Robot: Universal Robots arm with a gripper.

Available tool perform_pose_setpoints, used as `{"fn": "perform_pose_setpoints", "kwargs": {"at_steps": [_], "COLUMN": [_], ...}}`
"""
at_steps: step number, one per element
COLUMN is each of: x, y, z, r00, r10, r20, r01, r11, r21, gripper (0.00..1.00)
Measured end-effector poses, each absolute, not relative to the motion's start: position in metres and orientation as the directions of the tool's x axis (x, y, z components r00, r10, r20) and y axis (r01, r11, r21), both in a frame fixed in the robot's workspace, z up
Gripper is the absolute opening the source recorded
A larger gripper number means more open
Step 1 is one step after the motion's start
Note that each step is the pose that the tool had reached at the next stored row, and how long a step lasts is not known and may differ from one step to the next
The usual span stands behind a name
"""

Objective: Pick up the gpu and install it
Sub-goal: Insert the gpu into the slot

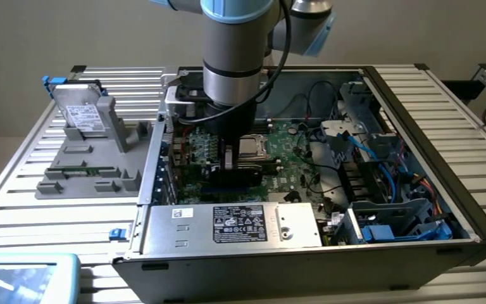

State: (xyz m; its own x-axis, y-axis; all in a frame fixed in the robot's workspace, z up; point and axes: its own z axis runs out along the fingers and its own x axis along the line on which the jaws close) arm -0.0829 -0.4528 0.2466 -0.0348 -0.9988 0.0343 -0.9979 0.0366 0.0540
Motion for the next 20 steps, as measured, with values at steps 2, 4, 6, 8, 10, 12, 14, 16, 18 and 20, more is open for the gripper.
{"fn": "perform_pose_setpoints", "kwargs": {"at_steps": [2,4,6,8,10,12,14,16,18,20], "x": [-0.0827,-0.0826,-0.0826,-0.0826,-0.0827,-0.0827,-0.0828,-0.0828,-0.0828,-0.0828], "y": [-0.4530,-0.4530,-0.4530,-0.4531,-0.4531,-0.4531,-0.4533,-0.4534,-0.4536,-0.4535], "z": [0.2465,0.2465,0.2465,0.2465,0.2461,0.2458,0.2456,0.2456,0.2456,0.2455], "r00": [-0.034,-0.034,-0.034,-0.033,-0.033,-0.033,-0.033,-0.033,-0.032,-0.031], "r10": [-0.999,-0.999,-0.999,-0.999,-0.999,-0.999,-0.999,-0.999,-0.999,-0.999], "r20": [0.034,0.034,0.034,0.034,0.034,0.034,0.033,0.031,0.029,0.028], "r01": [-0.998,-0.998,-0.998,-0.998,-0.998,-0.998,-0.998,-0.998,-0.998,-0.998], "r11": [0.036,0.035,0.035,0.035,0.035,0.035,0.035,0.034,0.033,0.033], "r21": [0.054,0.054,0.054,0.054,0.054,0.054,0.054,0.054,0.054,0.054], "gripper": [0.28,0.28,0.28,0.28,0.28,0.28,0.28,0.28,0.28,0.28]}}
